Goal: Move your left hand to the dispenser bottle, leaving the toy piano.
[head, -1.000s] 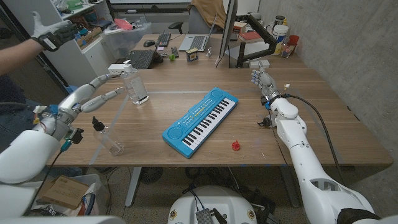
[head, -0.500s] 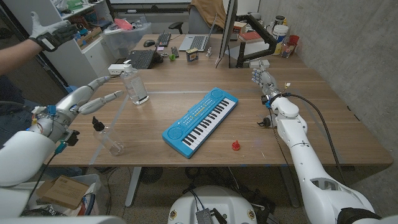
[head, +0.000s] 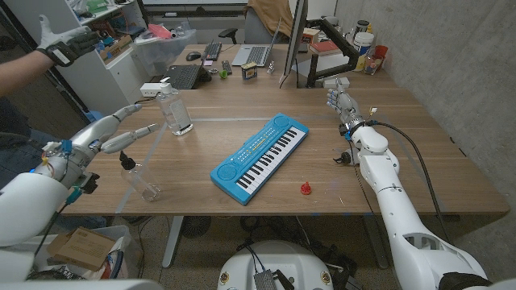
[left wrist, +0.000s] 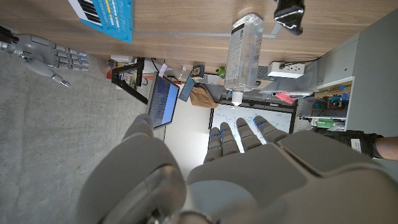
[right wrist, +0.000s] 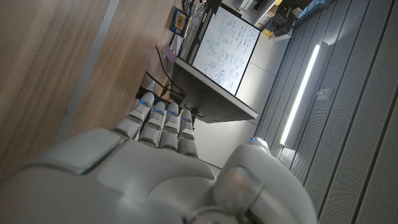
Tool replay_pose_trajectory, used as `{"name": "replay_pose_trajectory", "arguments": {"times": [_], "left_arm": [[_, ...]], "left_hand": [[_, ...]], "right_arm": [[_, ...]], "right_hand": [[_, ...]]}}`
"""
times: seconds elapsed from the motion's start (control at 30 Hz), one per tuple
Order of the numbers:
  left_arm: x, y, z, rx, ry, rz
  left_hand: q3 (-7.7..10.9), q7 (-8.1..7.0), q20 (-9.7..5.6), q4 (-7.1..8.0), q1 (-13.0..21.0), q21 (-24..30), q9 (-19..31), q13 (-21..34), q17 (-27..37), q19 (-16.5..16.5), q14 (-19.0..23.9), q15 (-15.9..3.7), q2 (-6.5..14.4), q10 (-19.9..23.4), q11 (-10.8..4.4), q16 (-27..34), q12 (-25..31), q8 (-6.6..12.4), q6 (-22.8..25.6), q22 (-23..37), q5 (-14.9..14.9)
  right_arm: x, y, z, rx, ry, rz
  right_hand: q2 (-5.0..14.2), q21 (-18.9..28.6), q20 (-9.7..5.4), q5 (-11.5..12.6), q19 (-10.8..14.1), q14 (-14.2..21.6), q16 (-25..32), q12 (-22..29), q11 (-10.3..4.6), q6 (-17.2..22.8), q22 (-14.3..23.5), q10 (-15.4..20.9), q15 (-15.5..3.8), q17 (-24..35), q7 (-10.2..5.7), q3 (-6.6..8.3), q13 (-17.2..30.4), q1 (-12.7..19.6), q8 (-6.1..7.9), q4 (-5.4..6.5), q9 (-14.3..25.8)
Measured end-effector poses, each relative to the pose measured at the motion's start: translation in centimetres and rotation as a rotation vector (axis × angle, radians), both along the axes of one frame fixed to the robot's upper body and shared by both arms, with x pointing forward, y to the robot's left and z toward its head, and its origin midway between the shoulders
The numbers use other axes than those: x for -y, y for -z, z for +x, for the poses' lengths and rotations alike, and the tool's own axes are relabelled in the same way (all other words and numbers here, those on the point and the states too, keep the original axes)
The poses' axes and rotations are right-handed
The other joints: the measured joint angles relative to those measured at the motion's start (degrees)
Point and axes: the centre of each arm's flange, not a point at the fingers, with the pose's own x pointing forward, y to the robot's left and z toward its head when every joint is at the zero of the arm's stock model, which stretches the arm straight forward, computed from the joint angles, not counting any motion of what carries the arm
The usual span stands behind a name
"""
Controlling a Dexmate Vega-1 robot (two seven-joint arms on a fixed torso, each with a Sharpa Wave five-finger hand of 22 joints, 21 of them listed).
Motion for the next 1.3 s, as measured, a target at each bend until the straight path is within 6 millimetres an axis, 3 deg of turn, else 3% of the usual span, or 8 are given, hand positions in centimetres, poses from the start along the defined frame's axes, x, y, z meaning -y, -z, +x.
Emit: {"name": "replay_pose_trajectory", "arguments": {"times": [0.63, 0.67, 0.77, 1.3], "left_arm": [[0.2, 0.2, -0.8, -0.011, -0.046, 0.076], [-0.4, 0.7, -1.9, -0.012, -0.076, 0.059], [-0.6, 0.8, -2.2, -0.011, -0.095, 0.067], [-1.7, 1.1, -2.6, 0.017, -0.18, 0.091]], "left_hand": [[0.24, -0.21, 0.3, -0.24, 0.2, 0.0, 0.0, 0.0, 0.0, -0.3, 0.0, 0.0, -0.2, 0.0, -0.43, 0.0, 0.0, 0.0, -0.2, 0.0, 0.0], [0.24, -0.23, 0.3, -0.24, 0.2, 0.0, 0.0, 0.0, 0.0, -0.3, 0.0, 0.0, -0.2, 0.0, -0.43, 0.0, 0.0, 0.0, -0.2, 0.0, 0.0], [0.24, -0.53, 0.3, -0.24, 0.2, 0.0, 0.0, 0.0, 0.0, -0.3, 0.0, 0.0, -0.2, 0.0, -0.43, 0.0, 0.0, 0.0, 0.1, 0.0, 0.0], [0.24, -0.94, 0.6, -0.23, 0.5, 0.0, 0.0, 0.3, 0.0, -0.6, 0.5, -0.5, 0.1, 0.4, -1.24, 0.0, 0.2, 0.0, 0.5, 0.0, 0.0]], "right_arm": [[-0.4, -0.1, 0.0, -0.007, -0.003, -0.016], [-0.4, -0.1, 0.0, -0.007, -0.003, -0.016], [-0.6, -0.2, 0.0, -0.008, -0.006, -0.021], [-0.6, 0.0, 0.4, -0.023, -0.01, -0.037]], "right_hand": [[0.0, -0.2, 0.0, 0.0, 0.0, 0.0, 0.0, -0.5, 0.0, 0.0, 0.0, 0.0, 0.0, 0.0, 0.0, -0.16, 0.0, 0.0, 0.0, -0.16, 0.0], [0.0, -0.3, 0.0, 0.0, 0.0, 0.0, 0.0, -0.5, 0.0, 0.0, 0.0, 0.0, 0.0, 0.0, 0.0, -0.16, 0.0, 0.0, 0.0, -0.16, 0.0], [0.0, -0.4, 0.0, 0.0, 0.0, 0.0, 0.0, -0.5, 0.0, 0.0, 0.0, 0.0, 0.0, 0.0, 0.0, -0.16, 0.0, 0.0, 0.0, -0.16, 0.0], [0.0, -0.7, 0.0, 0.0, 0.0, 0.0, 0.0, -0.5, 0.0, 0.0, 0.0, 0.0, 0.0, 0.0, 0.0, -0.18, 0.0, 0.0, 0.0, -0.18, 0.0]]}}
